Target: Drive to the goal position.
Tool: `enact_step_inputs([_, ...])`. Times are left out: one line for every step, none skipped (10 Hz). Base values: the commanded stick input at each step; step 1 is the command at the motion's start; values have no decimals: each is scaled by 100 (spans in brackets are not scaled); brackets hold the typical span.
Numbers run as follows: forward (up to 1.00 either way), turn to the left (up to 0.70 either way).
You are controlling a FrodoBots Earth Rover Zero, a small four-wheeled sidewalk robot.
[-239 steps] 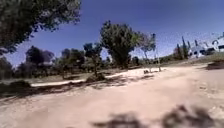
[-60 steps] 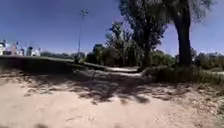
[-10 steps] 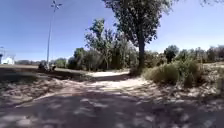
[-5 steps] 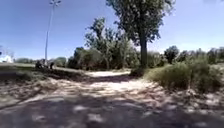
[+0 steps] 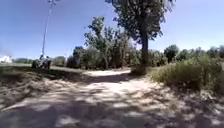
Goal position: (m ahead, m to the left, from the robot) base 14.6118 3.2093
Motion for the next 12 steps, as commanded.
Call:
enact_step_inputs([85, 0])
enact_step_inputs([85, 0])
enact_step_inputs([85, 0])
enact_step_inputs([85, 0])
enact_step_inputs([85, 0])
enact_step_inputs([85, 0])
enact_step_inputs([85, 0])
enact_step_inputs([85, 0])
enact_step_inputs([85, 0])
enact_step_inputs([85, 0])
enact_step_inputs([85, 0])
enact_step_inputs([85, 0])
